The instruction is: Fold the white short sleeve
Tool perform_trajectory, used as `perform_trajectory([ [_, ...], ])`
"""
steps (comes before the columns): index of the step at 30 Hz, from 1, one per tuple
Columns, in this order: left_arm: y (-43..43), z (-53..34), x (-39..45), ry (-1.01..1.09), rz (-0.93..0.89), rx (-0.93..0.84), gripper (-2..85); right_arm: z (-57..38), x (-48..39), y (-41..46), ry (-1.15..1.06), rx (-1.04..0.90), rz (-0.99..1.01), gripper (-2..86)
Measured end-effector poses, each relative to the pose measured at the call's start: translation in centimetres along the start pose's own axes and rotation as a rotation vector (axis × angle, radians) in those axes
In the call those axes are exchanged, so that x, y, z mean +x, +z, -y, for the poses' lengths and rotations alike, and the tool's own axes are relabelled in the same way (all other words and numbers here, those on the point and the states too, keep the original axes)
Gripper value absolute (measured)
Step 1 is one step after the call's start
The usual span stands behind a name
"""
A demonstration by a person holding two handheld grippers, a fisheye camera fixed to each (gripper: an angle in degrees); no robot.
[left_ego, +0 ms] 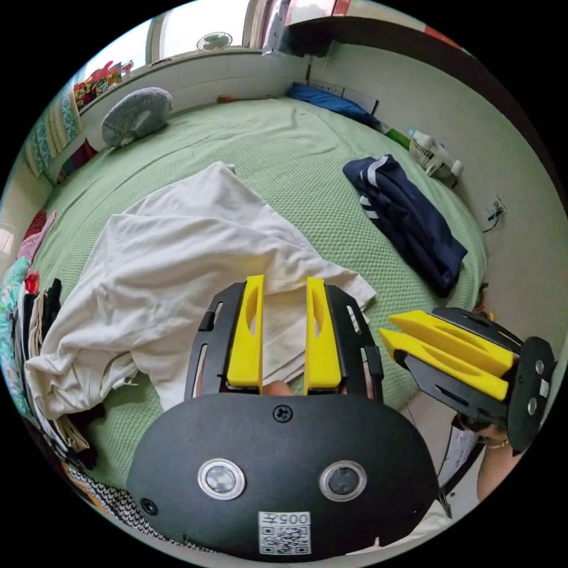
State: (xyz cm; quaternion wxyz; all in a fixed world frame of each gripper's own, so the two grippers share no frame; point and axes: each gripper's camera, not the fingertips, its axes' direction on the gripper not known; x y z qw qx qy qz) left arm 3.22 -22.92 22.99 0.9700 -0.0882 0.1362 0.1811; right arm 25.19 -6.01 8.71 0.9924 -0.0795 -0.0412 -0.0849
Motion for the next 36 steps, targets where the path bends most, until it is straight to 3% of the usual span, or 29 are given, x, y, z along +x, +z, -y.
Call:
perform_trajectory([
  [11,-6.0,-2.9,-5.9,-0.077,-0.078,0.08,1.3,0.4,-0.7,0.4,0.007,-0.01,0.012,4.4],
  [16,-13.6,-5.5,-11.4,-0.111,0.021,0.182,0.7,1.2,-1.5,-0.1,0.02,0.001,0.024,4.2],
  [22,-22.4,-10.2,-23.2,-0.295,0.128,0.248,0.4,3.3,-4.6,-0.7,-0.004,0.023,0.026,4.3],
  [26,-25.2,-13.6,-31.0,-0.415,0.277,0.199,0.4,5.2,-7.9,-0.7,-0.048,0.03,0.023,4.4],
  [29,-25.1,-15.9,-35.1,-0.481,0.265,0.162,0.7,6.2,-10.1,-0.1,-0.069,0.022,0.039,4.4],
  [36,-23.7,-19.3,-36.0,-0.507,0.344,0.094,4.6,8.2,-14.2,2.1,-0.139,0.004,0.052,5.5],
])
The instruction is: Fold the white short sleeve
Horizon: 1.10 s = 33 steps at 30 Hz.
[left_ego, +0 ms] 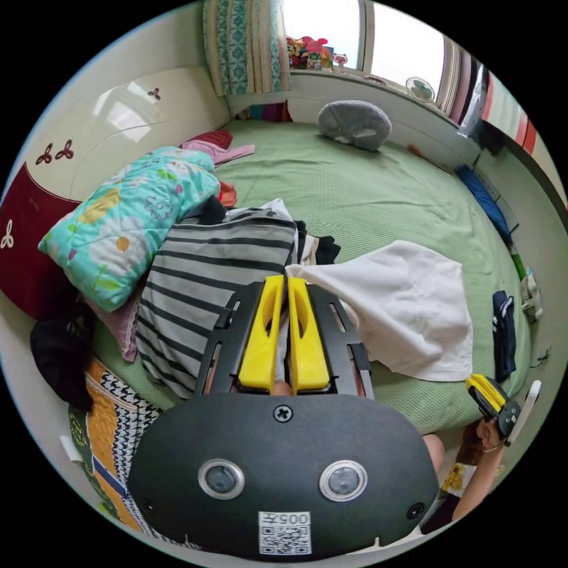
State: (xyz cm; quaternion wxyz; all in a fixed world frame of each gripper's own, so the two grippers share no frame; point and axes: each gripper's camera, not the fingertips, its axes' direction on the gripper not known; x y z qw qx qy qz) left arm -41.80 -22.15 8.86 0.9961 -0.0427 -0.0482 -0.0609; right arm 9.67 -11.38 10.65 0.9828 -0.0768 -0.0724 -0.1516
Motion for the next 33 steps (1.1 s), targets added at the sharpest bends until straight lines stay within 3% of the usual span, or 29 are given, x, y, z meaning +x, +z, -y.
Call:
perform_trajectory([
  [11,-2.1,-4.5,1.1,0.095,-0.154,0.064,7.2,5.9,-6.3,6.1,-0.268,-0.082,-0.036,8.1],
  [17,0.8,-7.1,5.1,0.22,-0.245,-0.011,6.7,8.2,-5.7,8.4,-0.216,-0.1,0.037,6.8],
  [21,3.3,-8.5,8.2,0.291,-0.3,-0.065,6.7,9.8,-4.1,8.5,-0.126,-0.107,0.072,-0.3],
  [28,6.2,-10.3,12.8,0.376,-0.381,-0.113,7.3,13.1,-4.4,3.1,-0.197,-0.034,0.082,-1.4],
  [33,7.8,-10.0,14.7,0.369,-0.413,-0.099,7.2,21.4,-4.1,-3.0,-0.251,0.038,0.024,-1.4],
])
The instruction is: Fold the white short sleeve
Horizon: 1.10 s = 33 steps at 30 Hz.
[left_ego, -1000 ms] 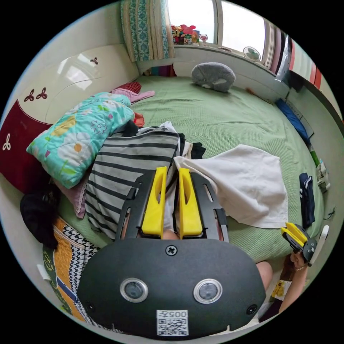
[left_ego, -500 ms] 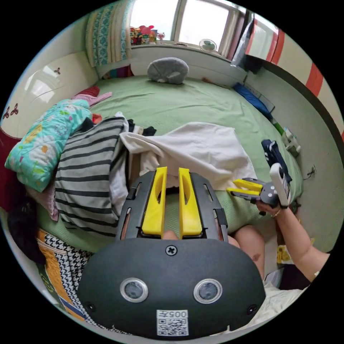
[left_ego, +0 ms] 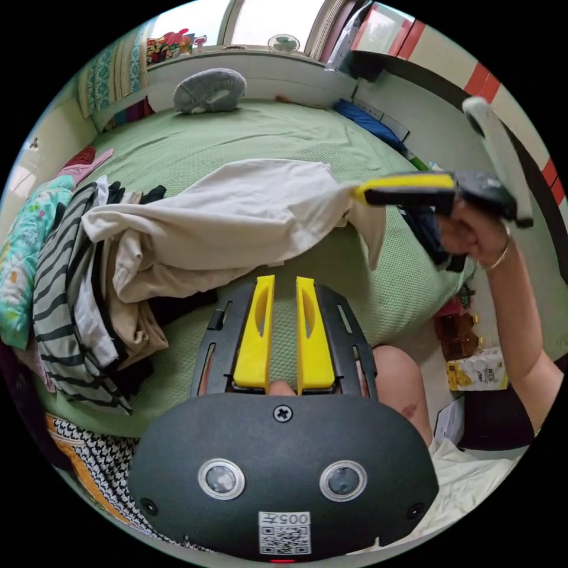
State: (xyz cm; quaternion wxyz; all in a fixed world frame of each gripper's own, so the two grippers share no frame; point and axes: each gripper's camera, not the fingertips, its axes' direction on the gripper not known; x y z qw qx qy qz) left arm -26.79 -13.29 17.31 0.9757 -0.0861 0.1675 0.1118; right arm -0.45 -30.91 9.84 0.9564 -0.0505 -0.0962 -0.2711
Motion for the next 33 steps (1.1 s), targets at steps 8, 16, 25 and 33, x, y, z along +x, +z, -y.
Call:
perform_trajectory([
  [8,3.6,2.2,0.0,-0.023,-0.015,0.022,7.3,16.9,8.8,-1.4,0.163,0.117,-0.123,-1.3],
  [16,7.1,3.1,-0.4,-0.034,-0.039,0.022,8.0,24.1,15.5,4.4,0.406,0.095,-0.157,1.6],
  [25,7.8,1.8,-0.2,-0.048,0.025,0.011,8.2,14.3,12.1,12.3,0.204,-0.103,0.018,7.7],
  [33,8.8,-1.9,0.5,-0.092,0.024,-0.054,8.3,5.4,3.3,16.7,0.029,-0.215,0.148,8.1],
])
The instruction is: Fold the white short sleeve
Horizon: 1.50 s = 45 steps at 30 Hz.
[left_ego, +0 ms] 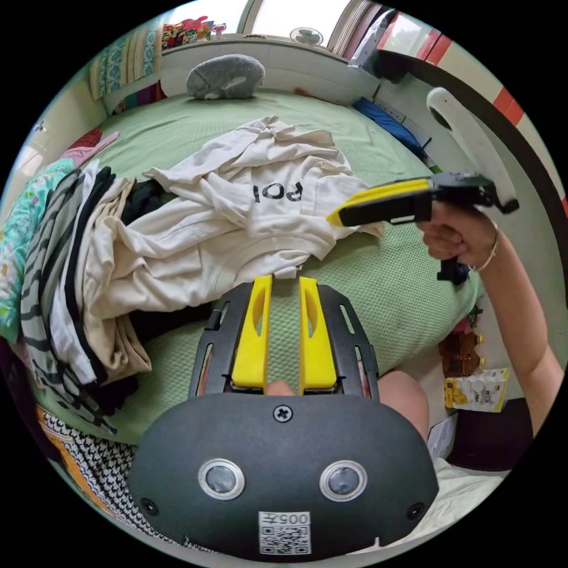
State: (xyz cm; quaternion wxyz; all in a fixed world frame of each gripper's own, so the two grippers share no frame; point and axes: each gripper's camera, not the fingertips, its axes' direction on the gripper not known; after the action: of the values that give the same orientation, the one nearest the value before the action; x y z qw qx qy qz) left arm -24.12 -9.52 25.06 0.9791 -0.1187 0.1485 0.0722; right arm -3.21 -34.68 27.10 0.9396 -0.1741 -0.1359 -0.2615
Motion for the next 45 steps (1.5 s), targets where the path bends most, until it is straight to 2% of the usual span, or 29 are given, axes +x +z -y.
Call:
perform_trajectory([
  [5,0.5,-1.6,0.2,-0.012,-0.006,-0.019,8.2,1.6,-1.6,3.9,-0.013,-0.051,-0.14,7.7],
  [7,0.5,-2.0,0.1,-0.019,-0.011,-0.023,8.1,2.2,-1.5,4.3,0.02,-0.059,-0.116,6.8],
  [11,0.1,-3.1,0.0,-0.025,0.0,-0.018,7.8,2.4,-1.9,2.9,0.029,-0.068,-0.088,-0.5],
  [16,-1.2,-5.0,0.0,-0.05,-0.011,0.008,7.4,-0.1,-4.1,-0.3,0.015,-0.049,-0.069,-1.2],
  [23,-3.8,-9.8,-1.4,-0.11,0.012,0.035,7.3,-6.4,-9.8,-3.7,0.001,-0.057,0.059,-1.3],
  [28,-5.2,-12.3,-2.8,-0.147,0.038,0.045,7.3,-7.9,-12.3,-7.3,0.058,0.049,0.005,-1.1],
  [30,-5.3,-12.9,-3.1,-0.154,0.039,0.05,7.3,-6.8,-11.7,-9.6,0.119,0.144,-0.065,-0.6],
  [39,-1.9,-12.6,-3.6,-0.138,-0.012,-0.007,7.8,4.6,-3.5,-14.5,0.288,0.296,-0.165,6.9],
  [45,0.5,-11.0,-4.4,-0.138,-0.085,-0.02,8.0,12.6,1.1,-12.3,0.343,0.288,-0.127,8.0],
])
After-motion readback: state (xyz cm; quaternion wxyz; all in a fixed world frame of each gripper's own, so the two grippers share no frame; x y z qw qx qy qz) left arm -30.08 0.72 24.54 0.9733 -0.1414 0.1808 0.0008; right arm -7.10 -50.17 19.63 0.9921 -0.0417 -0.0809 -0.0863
